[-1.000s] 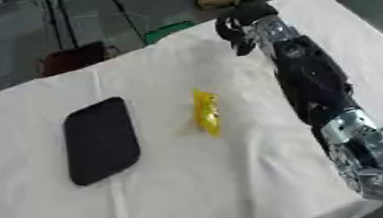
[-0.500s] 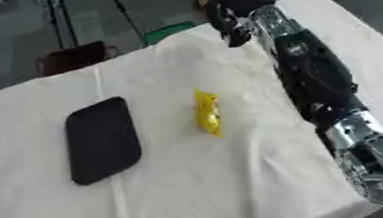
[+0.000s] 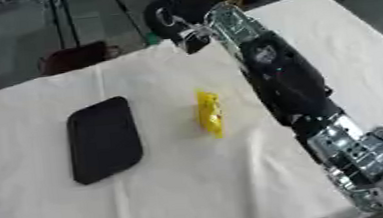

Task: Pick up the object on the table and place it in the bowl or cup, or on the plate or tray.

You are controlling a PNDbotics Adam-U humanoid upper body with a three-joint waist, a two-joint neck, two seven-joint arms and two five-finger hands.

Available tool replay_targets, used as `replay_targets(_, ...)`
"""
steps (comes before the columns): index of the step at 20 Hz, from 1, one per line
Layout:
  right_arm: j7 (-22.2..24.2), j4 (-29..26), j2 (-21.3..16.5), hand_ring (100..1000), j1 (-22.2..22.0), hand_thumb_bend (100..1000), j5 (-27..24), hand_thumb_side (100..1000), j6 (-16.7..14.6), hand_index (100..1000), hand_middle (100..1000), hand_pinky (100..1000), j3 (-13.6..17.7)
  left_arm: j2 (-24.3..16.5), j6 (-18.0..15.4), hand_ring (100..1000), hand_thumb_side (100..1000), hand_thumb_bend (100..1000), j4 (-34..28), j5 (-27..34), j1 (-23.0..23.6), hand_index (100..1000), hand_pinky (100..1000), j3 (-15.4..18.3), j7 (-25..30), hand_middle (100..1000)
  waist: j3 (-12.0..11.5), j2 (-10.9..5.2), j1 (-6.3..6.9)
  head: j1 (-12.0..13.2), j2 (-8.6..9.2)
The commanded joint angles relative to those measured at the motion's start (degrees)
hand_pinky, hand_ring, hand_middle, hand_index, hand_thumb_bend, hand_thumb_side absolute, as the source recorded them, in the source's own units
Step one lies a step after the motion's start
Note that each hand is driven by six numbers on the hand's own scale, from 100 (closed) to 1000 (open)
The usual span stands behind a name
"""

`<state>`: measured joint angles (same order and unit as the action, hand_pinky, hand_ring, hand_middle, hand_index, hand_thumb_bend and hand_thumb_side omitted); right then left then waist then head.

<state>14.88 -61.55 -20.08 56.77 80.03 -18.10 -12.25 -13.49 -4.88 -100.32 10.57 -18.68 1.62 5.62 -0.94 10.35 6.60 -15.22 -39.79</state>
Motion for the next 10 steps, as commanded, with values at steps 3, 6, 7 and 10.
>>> replay_targets(3,1.54,-1.48,5.99,936,1.22,138,-0.3,255,-2.25,475,898,1000,-1.95,-0.33,-0.04,840,1000,364,-1.26,0.33,-1.04,867,694,-0.06,0.29,889,-0.73,-1.2,-0.05,-0.38,0.56)
replay_targets(6,2.2,0.66,9.68,934,0.45,136,0.8,258,-2.87,475,898,1000,-2.26,-0.08,-0.03,840,1000,364,-1.37,0.46,-1.18,867,694,-0.19,0.4,889,-1.18,-1.16,0.14,-0.79,0.76)
replay_targets(7,2.22,1.37,10.51,933,0.2,135,1.21,259,-2.94,475,897,1000,-2.21,-0.01,-0.02,841,1000,364,-1.39,0.49,-1.22,867,694,-0.22,0.43,889,-1.29,-1.14,0.19,-0.87,0.8)
replay_targets(10,2.52,4.25,12.97,932,-1.21,132,2.9,266,-3.12,478,897,1000,-2.34,0.17,0.01,841,1000,365,-1.43,0.55,-1.35,867,694,-0.27,0.5,889,-1.64,-1.02,0.32,-0.97,0.98)
